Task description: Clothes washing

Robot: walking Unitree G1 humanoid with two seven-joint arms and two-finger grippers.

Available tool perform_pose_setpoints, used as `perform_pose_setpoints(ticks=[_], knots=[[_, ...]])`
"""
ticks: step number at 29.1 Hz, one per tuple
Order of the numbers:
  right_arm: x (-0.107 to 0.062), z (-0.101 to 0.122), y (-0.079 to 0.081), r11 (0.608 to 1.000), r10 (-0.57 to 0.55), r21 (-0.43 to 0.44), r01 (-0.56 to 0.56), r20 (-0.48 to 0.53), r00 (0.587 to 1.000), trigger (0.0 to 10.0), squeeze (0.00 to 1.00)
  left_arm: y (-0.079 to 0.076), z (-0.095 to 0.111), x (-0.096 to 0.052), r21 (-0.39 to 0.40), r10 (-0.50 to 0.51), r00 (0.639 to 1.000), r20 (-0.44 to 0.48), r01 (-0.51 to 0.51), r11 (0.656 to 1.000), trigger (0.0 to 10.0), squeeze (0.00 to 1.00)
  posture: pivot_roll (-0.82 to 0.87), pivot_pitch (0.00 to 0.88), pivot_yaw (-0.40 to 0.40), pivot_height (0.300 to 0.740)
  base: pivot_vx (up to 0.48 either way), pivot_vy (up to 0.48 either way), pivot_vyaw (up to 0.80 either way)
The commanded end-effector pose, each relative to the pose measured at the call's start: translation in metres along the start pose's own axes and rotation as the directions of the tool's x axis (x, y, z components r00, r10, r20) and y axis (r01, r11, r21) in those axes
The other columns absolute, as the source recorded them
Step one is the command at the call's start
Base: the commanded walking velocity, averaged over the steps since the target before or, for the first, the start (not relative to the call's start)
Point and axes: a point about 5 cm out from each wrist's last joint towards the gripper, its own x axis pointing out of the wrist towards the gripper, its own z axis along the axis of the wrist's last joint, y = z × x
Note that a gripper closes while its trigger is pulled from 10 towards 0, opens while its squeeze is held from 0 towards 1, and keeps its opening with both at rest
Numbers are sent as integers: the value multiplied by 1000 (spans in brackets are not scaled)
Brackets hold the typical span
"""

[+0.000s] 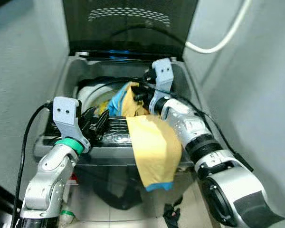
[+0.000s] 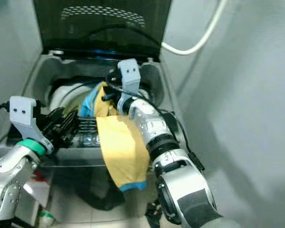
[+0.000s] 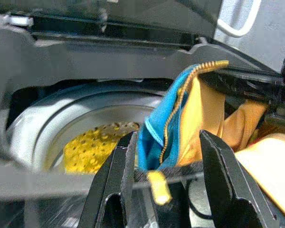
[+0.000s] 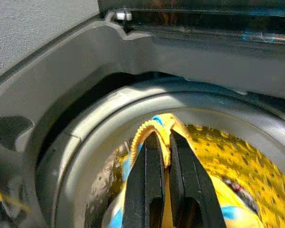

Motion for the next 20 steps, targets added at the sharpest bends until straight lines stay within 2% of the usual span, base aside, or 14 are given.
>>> perform_pose_setpoints(ticks=[1,6,7,9,10,11,12,13,14,17,18,19,20], knots=[[1,4,4,999,43,-4,-43,-45,998,10000,0,2,-14,-5,1,40,997,-71,-40,999,10000,0,88,0,-41,740,0,0,0],[2,7,10,994,103,35,-100,-78,992,10000,0,8,-13,-8,11,95,994,-58,-94,995,10000,0,89,0,-48,740,0,0,0],[4,14,7,998,60,40,-58,-38,998,10000,1000,8,-13,-8,13,94,994,-58,-93,996,10000,0,89,0,-48,740,0,0,0],[6,31,-2,997,-51,67,47,57,997,10000,1000,7,-13,-7,16,92,994,-57,-92,996,10000,0,89,0,-48,740,0,0,0],[6,31,-2,997,-51,67,47,57,997,10000,1000,7,-13,-7,16,92,994,-57,-92,996,10000,0,89,0,-48,740,0,0,0],[5,43,-8,990,-122,91,111,132,984,10000,1000,7,-13,-7,17,92,994,-57,-91,996,10000,0,89,0,-44,740,0,0,0],[5,43,-8,990,-122,91,111,132,984,10000,1000,7,-13,-7,17,92,994,-57,-91,996,10000,0,89,0,-44,740,0,0,0],[2,60,-18,975,-209,119,186,222,952,10000,631,7,-13,-6,19,92,994,-56,-91,996,10000,0,89,0,-44,740,0,0,0],[-4,77,-27,958,-279,155,241,306,910,10000,0,7,-13,-6,21,92,994,-56,-91,996,10000,0,89,0,-44,740,0,0,0],[-29,122,-54,899,-434,300,321,500,750,10000,0,7,-12,-6,25,90,994,-57,-89,996,10000,0,90,0,-40,740,0,0,0],[-29,122,-54,899,-434,300,321,500,750,10000,0,7,-12,-6,25,90,994,-57,-89,996,10000,0,90,0,-40,740,0,0,0],[-37,135,-61,891,-450,318,324,536,714,10000,0,7,-12,-7,26,90,994,-57,-89,996,10000,0,90,0,-40,740,0,0,0],[-41,145,-65,908,-416,281,309,541,731,10000,0,7,-12,-6,27,90,994,-57,-89,996,10000,0,90,0,-40,740,0,0,0]])
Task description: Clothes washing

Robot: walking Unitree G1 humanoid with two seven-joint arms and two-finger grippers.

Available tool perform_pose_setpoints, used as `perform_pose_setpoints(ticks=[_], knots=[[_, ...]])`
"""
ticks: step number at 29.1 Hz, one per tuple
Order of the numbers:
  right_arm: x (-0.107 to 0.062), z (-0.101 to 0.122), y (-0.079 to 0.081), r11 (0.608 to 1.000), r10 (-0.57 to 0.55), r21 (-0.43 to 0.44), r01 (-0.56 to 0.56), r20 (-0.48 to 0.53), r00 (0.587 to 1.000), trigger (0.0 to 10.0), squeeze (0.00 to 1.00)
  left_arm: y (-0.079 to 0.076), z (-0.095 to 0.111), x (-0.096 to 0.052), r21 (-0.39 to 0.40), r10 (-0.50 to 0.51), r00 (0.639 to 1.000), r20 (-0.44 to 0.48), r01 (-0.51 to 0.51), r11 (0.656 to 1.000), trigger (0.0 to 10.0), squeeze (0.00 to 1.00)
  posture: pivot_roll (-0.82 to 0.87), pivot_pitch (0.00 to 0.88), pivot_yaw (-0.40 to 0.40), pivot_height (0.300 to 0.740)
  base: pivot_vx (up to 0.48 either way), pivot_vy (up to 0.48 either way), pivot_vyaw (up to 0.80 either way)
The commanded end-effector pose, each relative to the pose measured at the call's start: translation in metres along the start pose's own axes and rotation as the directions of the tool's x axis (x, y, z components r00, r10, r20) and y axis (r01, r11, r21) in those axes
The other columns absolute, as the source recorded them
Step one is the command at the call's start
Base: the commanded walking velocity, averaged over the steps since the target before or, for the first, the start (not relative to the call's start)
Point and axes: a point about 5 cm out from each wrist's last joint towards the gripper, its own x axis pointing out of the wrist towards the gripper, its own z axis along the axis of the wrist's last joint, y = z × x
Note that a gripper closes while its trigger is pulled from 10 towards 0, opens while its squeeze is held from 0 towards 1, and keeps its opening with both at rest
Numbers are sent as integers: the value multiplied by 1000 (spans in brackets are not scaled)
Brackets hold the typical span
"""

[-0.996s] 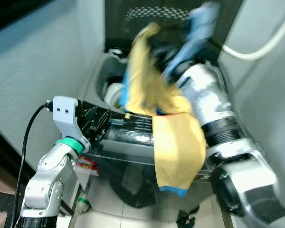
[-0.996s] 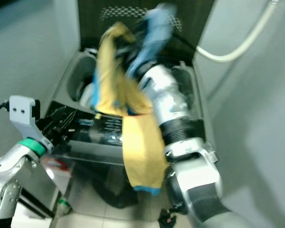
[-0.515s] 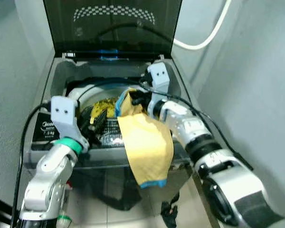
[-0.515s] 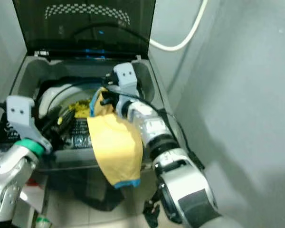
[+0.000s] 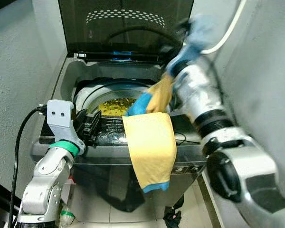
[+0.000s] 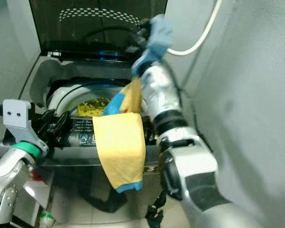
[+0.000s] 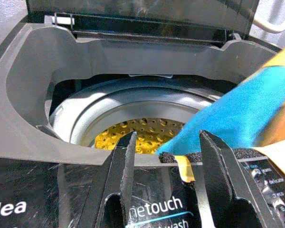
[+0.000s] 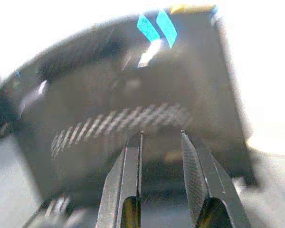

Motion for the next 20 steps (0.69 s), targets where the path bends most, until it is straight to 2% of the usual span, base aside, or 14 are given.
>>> perform_pose_setpoints(ticks=[1,3,4,5,6,7,8,9,10,14,15,18,19,20], knots=[[7,22,4,998,59,-12,-59,26,998,10000,0,0,-5,-1,7,4,1000,-29,-4,1000,10000,0,84,0,-34,740,0,0,0],[7,22,4,998,59,-12,-59,26,998,10000,0,0,-5,-1,7,4,1000,-29,-4,1000,10000,0,84,0,-34,740,0,0,0],[8,18,8,984,156,-77,-161,-67,985,10000,0,1,-4,-1,8,5,1000,-28,-5,1000,10000,0,84,0,-34,740,0,0,0],[8,18,8,984,156,-77,-161,-67,985,10000,0,1,-4,-1,8,5,1000,-28,-5,1000,10000,0,84,0,-34,740,0,0,0],[3,10,14,924,312,-168,-343,-187,931,10000,0,2,-4,-1,12,6,1000,-27,-5,1000,10000,0,79,1,-33,740,0,0,0],[-7,2,13,838,454,-189,-512,-278,846,10000,800,5,-2,-2,20,15,1000,-21,-15,1000,10000,0,77,3,-36,740,0,0,0],[-7,2,13,838,454,-189,-512,-278,846,10000,800,5,-2,-2,20,15,1000,-21,-15,1000,10000,0,77,3,-36,740,0,0,0],[-18,-4,8,764,542,-175,-621,-347,765,10000,1000,10,1,-3,26,30,999,-15,-29,999,10000,0,78,6,-39,740,0,0,0],[-25,-7,3,725,585,-161,-669,-368,723,10000,1000,14,3,-5,30,43,999,-9,-43,999,10000,0,72,10,-41,740,0,0,0],[-32,-13,-1,716,597,-151,-682,-375,709,10000,1000,20,5,-9,33,67,998,-4,-67,997,10000,0,69,14,-37,740,0,0,0],[-35,-20,5,703,614,-134,-699,-382,691,10000,1000,21,5,-9,32,73,997,-4,-73,997,10000,0,69,14,-37,740,0,0,0],[-37,-24,9,692,628,-120,-712,-387,676,10000,1000,22,5,-9,31,76,997,-4,-76,997,10000,0,69,14,-37,740,0,0,0],[-37,-26,17,685,648,-91,-723,-379,661,10000,612,21,5,-9,29,74,997,-3,-74,997,10000,0,69,14,-37,740,0,0,0],[-37,-26,17,685,648,-91,-723,-379,661,10000,612,21,5,-9,29,74,997,-3,-74,997,10000,0,69,14,-37,740,0,0,0]])
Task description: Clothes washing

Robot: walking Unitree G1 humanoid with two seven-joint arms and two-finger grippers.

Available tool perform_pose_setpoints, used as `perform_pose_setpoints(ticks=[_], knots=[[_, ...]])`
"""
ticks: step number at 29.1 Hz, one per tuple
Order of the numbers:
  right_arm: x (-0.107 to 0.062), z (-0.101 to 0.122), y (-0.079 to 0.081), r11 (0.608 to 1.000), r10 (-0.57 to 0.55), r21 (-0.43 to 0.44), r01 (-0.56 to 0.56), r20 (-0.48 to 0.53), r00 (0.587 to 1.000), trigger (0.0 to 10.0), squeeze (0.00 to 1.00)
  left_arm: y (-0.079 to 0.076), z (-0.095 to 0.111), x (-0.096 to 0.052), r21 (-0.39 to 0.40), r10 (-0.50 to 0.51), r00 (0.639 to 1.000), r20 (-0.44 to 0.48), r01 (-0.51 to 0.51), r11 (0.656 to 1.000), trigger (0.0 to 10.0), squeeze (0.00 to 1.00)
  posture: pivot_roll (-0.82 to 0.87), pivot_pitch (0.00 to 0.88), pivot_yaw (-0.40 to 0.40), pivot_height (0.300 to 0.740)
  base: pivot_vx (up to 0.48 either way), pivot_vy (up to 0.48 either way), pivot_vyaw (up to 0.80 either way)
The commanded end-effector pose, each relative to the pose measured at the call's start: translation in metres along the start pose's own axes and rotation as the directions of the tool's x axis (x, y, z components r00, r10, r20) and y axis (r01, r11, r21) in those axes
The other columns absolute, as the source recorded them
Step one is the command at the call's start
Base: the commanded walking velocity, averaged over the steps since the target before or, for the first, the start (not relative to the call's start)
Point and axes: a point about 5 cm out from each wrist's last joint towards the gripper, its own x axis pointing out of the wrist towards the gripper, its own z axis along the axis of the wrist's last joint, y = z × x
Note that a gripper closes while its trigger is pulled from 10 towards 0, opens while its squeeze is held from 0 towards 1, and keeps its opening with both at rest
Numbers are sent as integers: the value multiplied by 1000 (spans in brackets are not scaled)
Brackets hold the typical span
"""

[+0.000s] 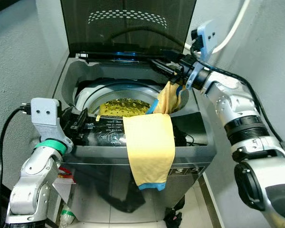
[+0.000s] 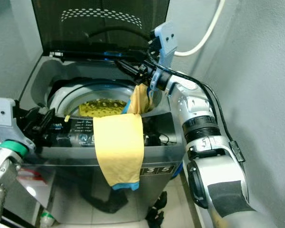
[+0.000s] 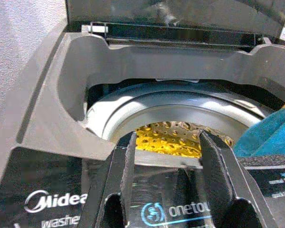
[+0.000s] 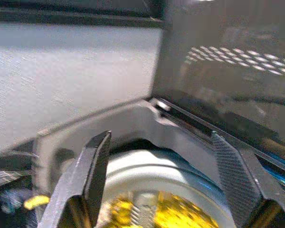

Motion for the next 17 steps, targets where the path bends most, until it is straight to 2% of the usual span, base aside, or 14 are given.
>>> perform_pose_setpoints(ticks=[1,2,3,4,5,6,7,8,9,11,13,15,16,17], knots=[[9,8,6,999,31,43,-32,28,999,10000,0,-2,-2,-1,-7,-9,1000,-13,9,1000,10000,0,66,17,-26,740,0,0,0],[16,12,9,994,51,91,-55,48,998,10000,0,-2,-2,0,-9,-15,1000,-12,15,1000,10000,0,66,17,-26,740,0,0,0],[33,16,7,965,-50,259,43,20,999,10000,0,-3,-1,1,-18,-19,1000,-12,19,1000,10000,0,56,16,-18,740,0,0,0],[49,26,6,806,-195,579,127,57,979,10000,0,-4,-1,3,-22,-22,1000,-12,22,1000,10000,0,56,17,-20,740,0,0,0],[49,26,6,806,-195,579,127,57,979,10000,0,-4,-1,3,-22,-22,1000,-12,22,1000,10000,0,56,17,-20,740,0,0,0],[62,29,13,627,-245,767,133,32,969,10000,0,-5,-1,4,-24,-23,1000,-12,23,999,10000,0,56,17,-20,740,0,0,0],[62,29,13,627,-245,767,133,32,969,10000,0,-5,-1,4,-24,-23,1000,-12,23,999,10000,0,56,17,-20,740,0,0,0],[73,27,25,456,-227,882,120,-15,974,10000,0,-6,-1,5,-25,-22,1000,-10,22,999,10000,0,58,15,-27,740,0,0,0],[73,27,25,456,-227,882,120,-15,974,10000,0,-6,-1,5,-25,-22,1000,-10,22,999,10000,0,58,15,-27,740,0,0,0],[87,16,48,717,-93,688,116,-70,993,10000,0,-7,1,3,-29,-7,1000,-1,7,1000,10000,0,84,12,-65,740,0,0,0],[93,13,60,743,-22,667,63,-70,997,10000,0,-6,1,1,-31,6,1000,2,-6,1000,10000,0,98,10,-81,740,0,0,0],[98,9,68,838,7,544,42,-88,996,10000,0,-4,0,-4,-28,27,1000,2,-27,999,10000,0,108,9,-90,740,0,0,0],[98,9,67,915,-5,401,44,-99,995,10000,1000,-3,0,-6,-28,33,999,2,-33,999,10000,0,108,9,-90,740,0,0,0],[98,9,67,915,-5,401,44,-99,995,10000,1000,-3,0,-6,-28,33,999,2,-33,999,10000,0,108,9,-90,740,0,0,0]])
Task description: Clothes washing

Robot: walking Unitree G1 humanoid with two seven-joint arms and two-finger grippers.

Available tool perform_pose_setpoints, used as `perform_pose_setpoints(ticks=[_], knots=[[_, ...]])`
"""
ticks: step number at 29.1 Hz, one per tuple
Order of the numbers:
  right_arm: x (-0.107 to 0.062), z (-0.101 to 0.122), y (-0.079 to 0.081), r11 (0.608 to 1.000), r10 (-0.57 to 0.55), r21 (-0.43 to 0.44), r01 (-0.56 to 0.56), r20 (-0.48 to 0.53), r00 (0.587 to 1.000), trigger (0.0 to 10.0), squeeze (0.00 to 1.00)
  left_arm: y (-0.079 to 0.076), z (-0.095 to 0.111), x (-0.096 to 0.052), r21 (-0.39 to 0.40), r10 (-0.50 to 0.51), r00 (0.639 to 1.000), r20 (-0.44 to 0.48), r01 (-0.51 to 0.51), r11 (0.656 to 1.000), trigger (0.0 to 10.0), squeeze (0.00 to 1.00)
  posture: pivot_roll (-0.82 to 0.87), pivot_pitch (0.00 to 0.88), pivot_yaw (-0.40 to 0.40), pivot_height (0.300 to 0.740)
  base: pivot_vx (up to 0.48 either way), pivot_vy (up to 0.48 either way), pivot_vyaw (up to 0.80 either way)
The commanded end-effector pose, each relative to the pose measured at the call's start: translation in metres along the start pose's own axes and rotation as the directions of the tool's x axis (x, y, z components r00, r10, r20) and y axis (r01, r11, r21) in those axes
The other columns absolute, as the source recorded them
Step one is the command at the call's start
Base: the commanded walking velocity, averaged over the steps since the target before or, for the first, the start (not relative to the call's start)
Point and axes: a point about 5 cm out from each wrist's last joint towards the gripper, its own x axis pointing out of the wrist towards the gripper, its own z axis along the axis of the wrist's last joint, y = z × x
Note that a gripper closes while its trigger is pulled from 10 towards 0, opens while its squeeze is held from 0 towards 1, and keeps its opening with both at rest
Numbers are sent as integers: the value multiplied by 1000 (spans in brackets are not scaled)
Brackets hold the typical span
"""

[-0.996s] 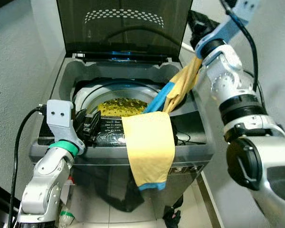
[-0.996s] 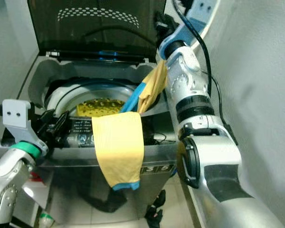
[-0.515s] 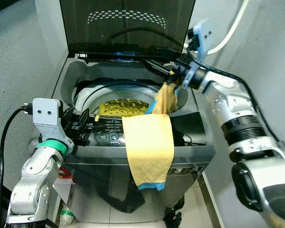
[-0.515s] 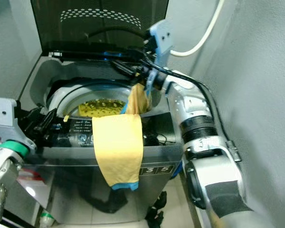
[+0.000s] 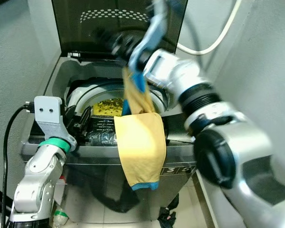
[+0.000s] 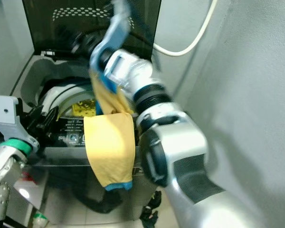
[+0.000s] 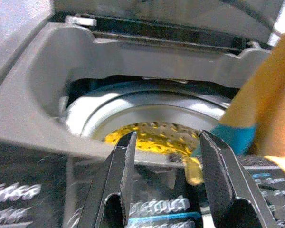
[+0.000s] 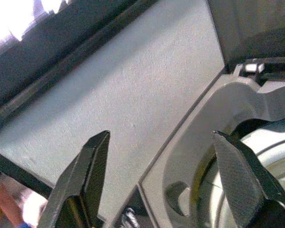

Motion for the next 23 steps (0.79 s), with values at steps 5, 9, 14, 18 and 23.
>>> perform_pose_setpoints(ticks=[5,9,14,18,23], knots=[[-2,9,-5,934,-61,-349,75,52,997,10000,1000,4,0,-5,3,18,1000,-6,-18,1000,10000,0,110,4,-87,740,0,0,0],[-7,15,-15,867,-160,-460,193,110,981,10000,0,3,0,-3,6,9,1000,-8,-9,1000,10000,0,110,4,-87,740,0,0,0],[-26,20,-41,780,-273,-554,290,116,955,10000,0,-2,0,4,11,-19,1000,-5,19,1000,10000,0,89,0,-68,740,0,0,0],[-31,21,-45,789,-258,-552,270,102,961,0,0,-3,1,7,10,-28,1000,-2,28,1000,10000,0,89,0,-68,740,0,0,0],[-38,26,-53,763,-287,-566,312,135,948,0,0,-5,3,13,14,-50,999,0,50,999,10000,0,83,0,-30,740,0,0,0]])
